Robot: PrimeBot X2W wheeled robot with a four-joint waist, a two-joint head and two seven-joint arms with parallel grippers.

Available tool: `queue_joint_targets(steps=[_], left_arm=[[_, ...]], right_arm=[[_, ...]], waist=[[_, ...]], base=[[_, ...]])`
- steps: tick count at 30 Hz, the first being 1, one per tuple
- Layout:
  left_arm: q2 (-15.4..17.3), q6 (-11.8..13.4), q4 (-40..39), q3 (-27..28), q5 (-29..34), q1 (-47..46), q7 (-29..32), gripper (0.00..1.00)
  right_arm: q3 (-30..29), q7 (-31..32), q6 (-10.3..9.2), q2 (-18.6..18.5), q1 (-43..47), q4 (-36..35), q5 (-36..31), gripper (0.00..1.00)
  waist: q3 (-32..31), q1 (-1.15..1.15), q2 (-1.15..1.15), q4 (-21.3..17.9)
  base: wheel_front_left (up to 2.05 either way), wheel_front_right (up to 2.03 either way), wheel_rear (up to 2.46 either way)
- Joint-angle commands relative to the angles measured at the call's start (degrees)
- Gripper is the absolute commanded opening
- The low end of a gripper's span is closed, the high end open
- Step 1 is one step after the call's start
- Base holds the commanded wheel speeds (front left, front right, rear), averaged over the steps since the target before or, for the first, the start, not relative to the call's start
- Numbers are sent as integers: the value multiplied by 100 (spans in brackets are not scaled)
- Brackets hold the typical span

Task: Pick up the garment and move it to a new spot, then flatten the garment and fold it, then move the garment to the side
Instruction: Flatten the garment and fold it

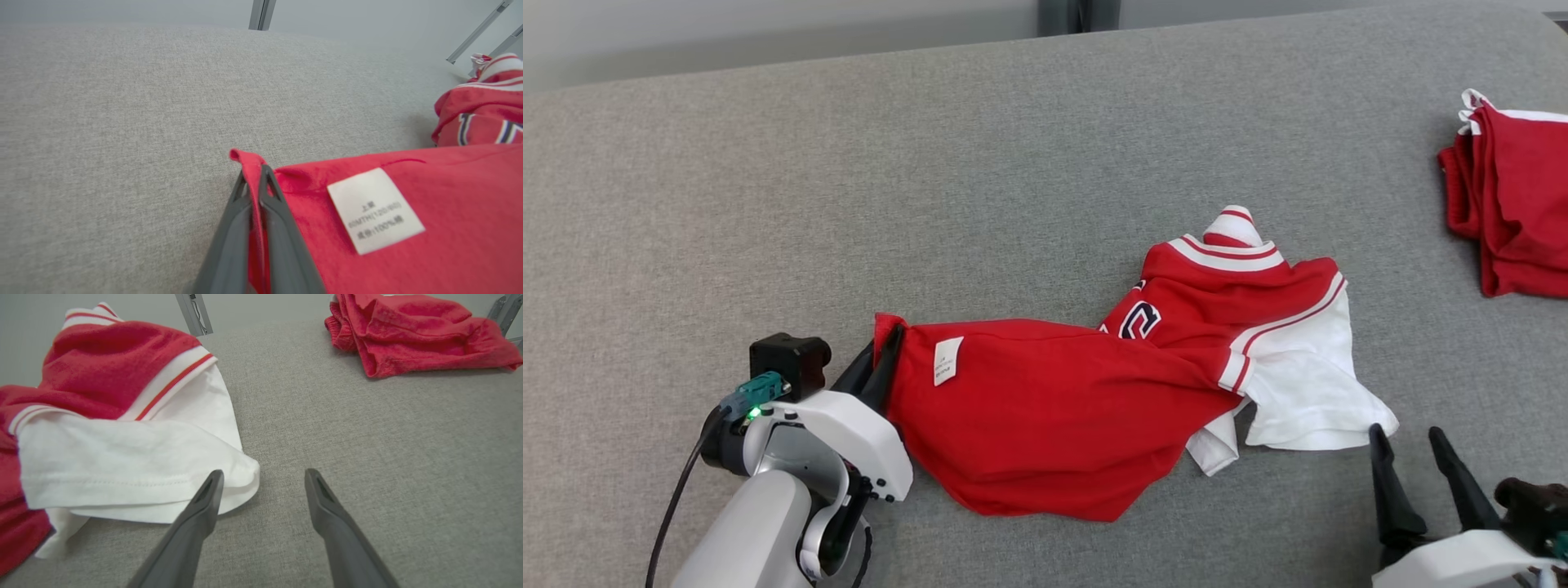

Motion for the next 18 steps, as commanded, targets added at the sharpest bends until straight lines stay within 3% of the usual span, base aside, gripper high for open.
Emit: queue_joint_targets(steps=[1,5,6,8,13,18], left_arm=[[59,40,-89,11,24,73,-24,0],[70,70,-246,-19,32,118,-30,0],[75,78,-312,-36,34,152,-39,0],[76,84,-372,-48,29,181,-52,0],[123,124,-570,-19,57,245,-189,0],[297,205,-1096,89,127,352,-393,0]], right_arm=[[54,-1,3,-13,-164,209,73,100],[188,-17,3,-15,-407,652,194,100],[263,-36,3,-31,-543,843,284,47],[349,-59,3,-74,-637,988,389,0],[436,-257,2,-176,-702,1052,575,0],[321,-504,3,-335,-798,562,592,0]], waist=[[7,0,0,36],[27,0,0,89],[40,0,0,113],[49,0,0,142],[50,0,0,180],[-8,0,0,192]], base=[[0,0,0],[0,0,0],[0,0,0],[0,0,0],[0,0,0],[0,0,0]])
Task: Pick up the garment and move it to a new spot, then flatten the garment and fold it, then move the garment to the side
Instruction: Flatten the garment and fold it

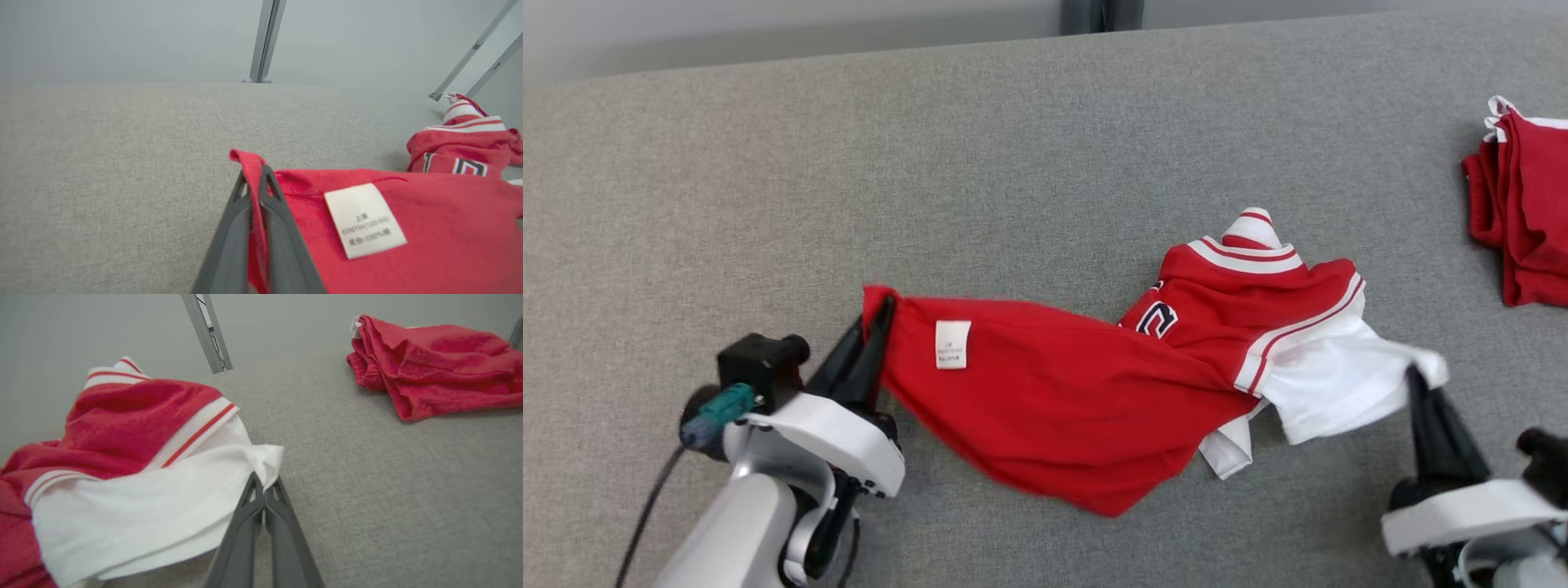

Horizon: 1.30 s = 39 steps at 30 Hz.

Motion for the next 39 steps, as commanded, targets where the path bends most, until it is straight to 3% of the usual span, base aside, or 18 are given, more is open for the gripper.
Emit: queue_joint_targets(steps=[1,12,22,29,36,39], left_arm=[[101,56,-188,70,63,30,-55,0],[652,254,-1820,411,316,-464,58,0],[929,275,-2328,764,333,-1416,322,0],[905,-107,-1758,809,102,-2471,397,0],[654,-588,-191,643,137,-4202,276,0],[577,-680,296,558,207,-4727,229,0]], right_arm=[[-49,-57,3,-94,-119,-185,-38,0],[-326,330,3,-582,-1245,-1832,-178,0],[-375,859,3,-1075,-2579,-2166,-92,0],[-23,951,3,-1304,-3592,-1569,272,0],[750,775,3,-1439,-5448,-394,687,0],[947,685,3,-1395,-6049,1,792,0]], waist=[[-32,0,0,0],[-304,0,0,151],[-441,0,0,311],[-166,0,0,339],[190,0,0,300],[266,0,0,303]], base=[[0,0,0],[0,0,0],[0,0,0],[0,0,0],[0,0,0],[0,0,0]])
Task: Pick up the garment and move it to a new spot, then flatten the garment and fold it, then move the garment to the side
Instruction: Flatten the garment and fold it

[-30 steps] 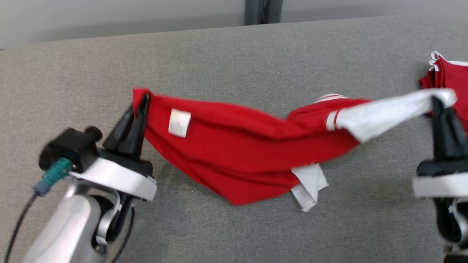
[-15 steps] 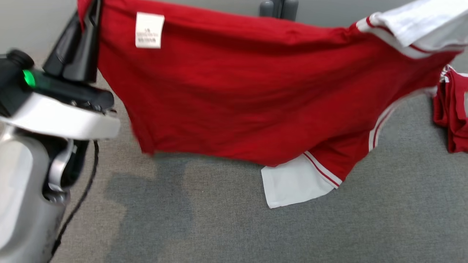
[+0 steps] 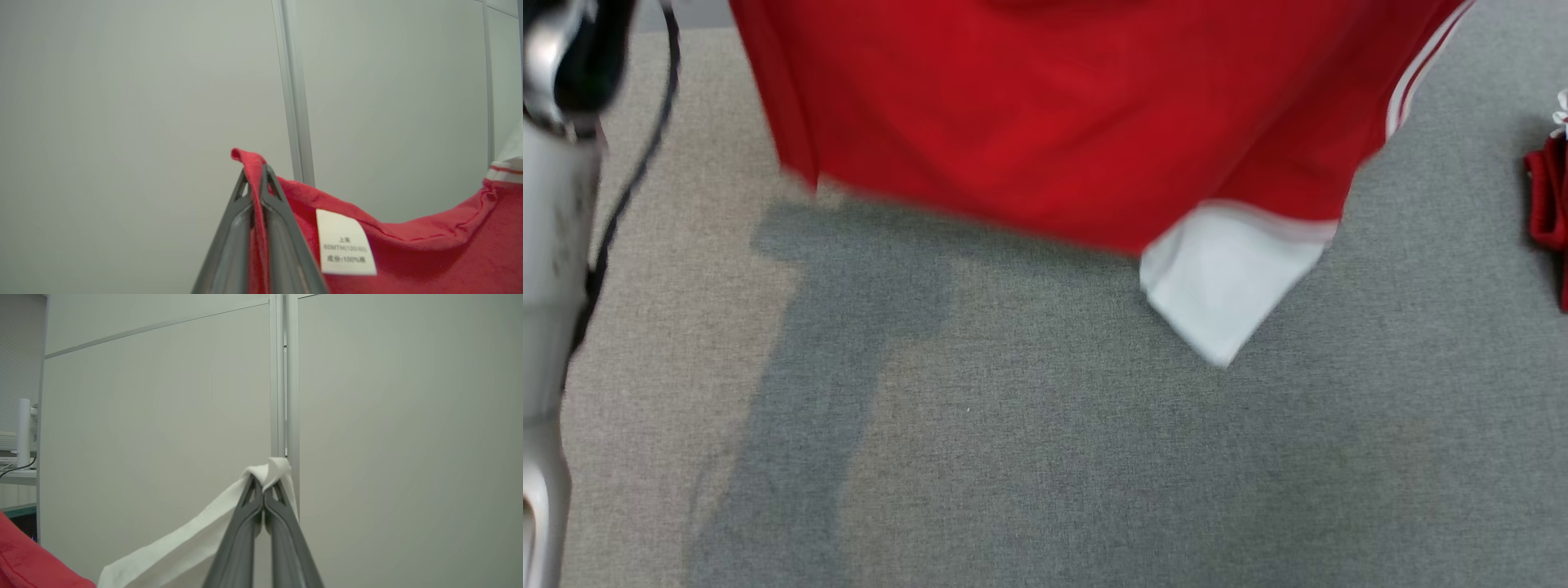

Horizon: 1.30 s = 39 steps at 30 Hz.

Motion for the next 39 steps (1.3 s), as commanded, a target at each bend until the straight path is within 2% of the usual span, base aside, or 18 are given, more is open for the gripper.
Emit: queue_joint_targets(steps=[1,8,12,17,23,27,31,36,39], left_arm=[[-16,-27,121,14,29,-203,-42,0],[-376,-75,1852,-53,138,-1522,-469,0],[-540,-100,2824,-49,78,-1680,-677,0],[-786,-176,3973,-71,-95,-1331,-883,0],[-1061,-236,4936,-13,-333,-873,-1056,0],[-1171,-292,5160,-43,-402,-540,-1225,0],[-1279,-332,5126,-59,-459,43,-1318,0],[-1342,-332,4303,137,-415,1179,-1329,0],[-1375,-335,3638,277,-289,1948,-1331,0]], right_arm=[[26,-64,3,9,-189,104,47,0],[435,-581,3,306,-1657,1716,188,0],[591,-681,3,596,-1890,2798,269,0],[942,-684,3,974,-1638,3998,265,0],[1190,-751,3,1253,-1198,4814,491,0],[1281,-838,3,1281,-767,4897,805,0],[1411,-926,3,1215,-23,4588,1138,0],[1490,-953,3,1006,1354,3620,1507,0],[1349,-952,3,866,2331,2870,1655,0]], waist=[[67,0,0,0],[104,0,0,19],[66,0,0,4],[146,0,0,-4],[420,0,0,-12],[518,0,0,12],[432,0,0,41],[169,0,0,48],[-49,0,0,53]], base=[[0,0,0],[0,0,0],[0,0,0],[0,0,0],[0,0,0],[0,0,0],[0,0,0],[0,0,0],[0,0,0]])
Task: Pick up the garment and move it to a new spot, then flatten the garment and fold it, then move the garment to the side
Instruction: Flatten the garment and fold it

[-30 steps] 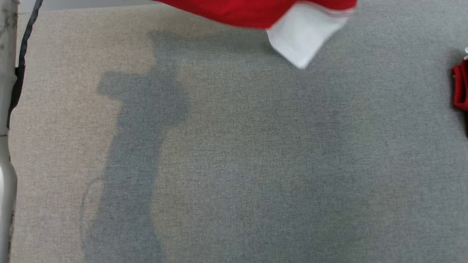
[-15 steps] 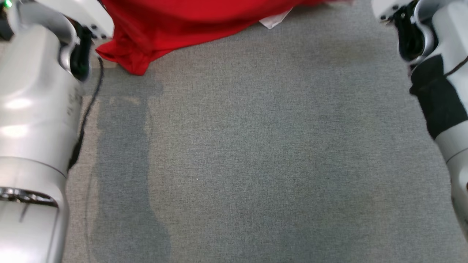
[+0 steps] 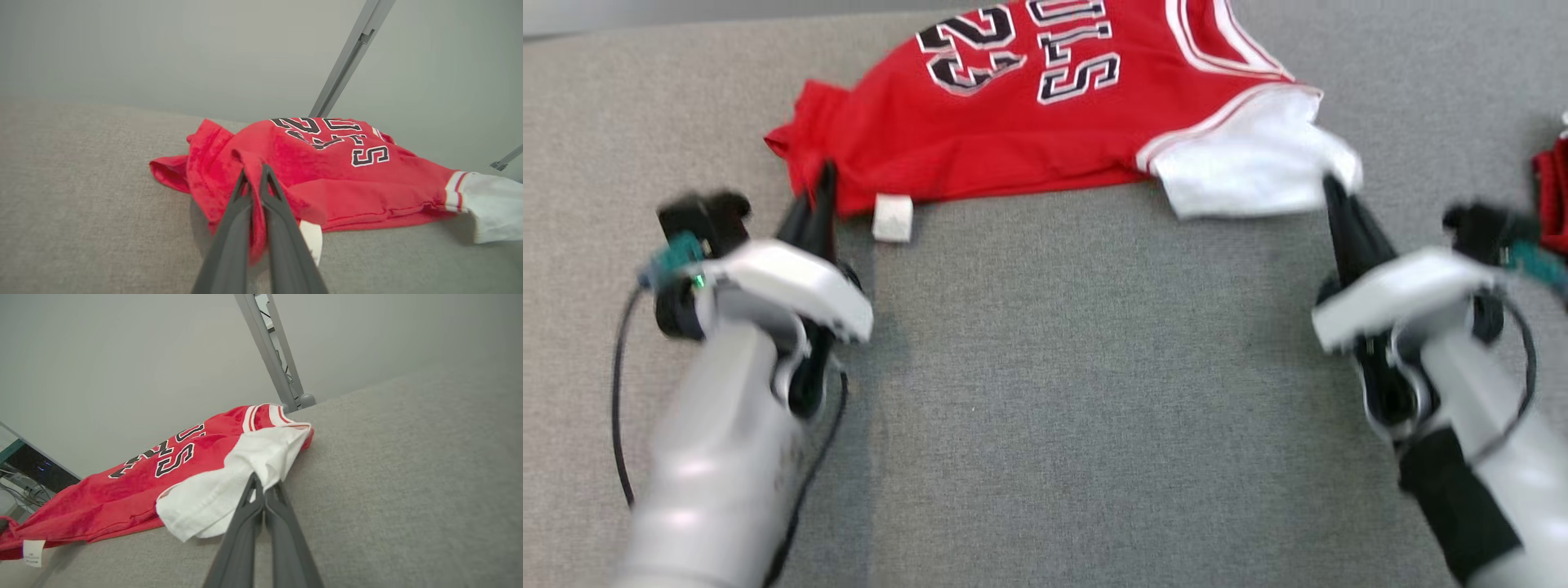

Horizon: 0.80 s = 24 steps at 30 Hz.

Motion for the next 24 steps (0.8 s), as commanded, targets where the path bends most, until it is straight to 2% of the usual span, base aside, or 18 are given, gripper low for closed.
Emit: queue_joint_targets(steps=[1,2,3,7,12,14,17,24], left_arm=[[-16,-18,-430,77,117,506,-20,0],[-9,-19,-868,155,192,1011,-21,0],[-9,-19,-868,155,192,1011,-21,0],[130,-12,-1792,380,293,1931,-22,0],[419,144,-2807,389,459,2874,95,0],[567,275,-3284,357,499,3200,320,0],[764,499,-4074,377,539,3739,659,0],[1001,1248,-6002,491,551,5189,1423,0]], right_arm=[[-128,-24,3,-121,668,-480,76,0],[-279,-26,3,-161,1321,-959,121,0],[-279,-26,3,-161,1321,-959,121,0],[-594,-26,3,-215,2494,-1818,154,0],[-937,19,3,-359,3670,-2615,-109,0],[-1071,139,3,-402,4029,-2947,-404,0],[-1359,481,3,-276,4596,-3474,-707,0],[-2001,1562,3,307,5899,-4865,-1333,0]], waist=[[-244,0,0,-1],[-385,0,0,-21],[-385,0,0,-21],[-654,0,0,-71],[-956,0,0,-85],[-1062,0,0,-83],[-1217,0,0,-103],[-1555,0,0,-190]], base=[[0,0,0],[0,0,0],[0,0,0],[0,0,0],[0,0,0],[0,0,0],[0,0,0],[0,0,0]])
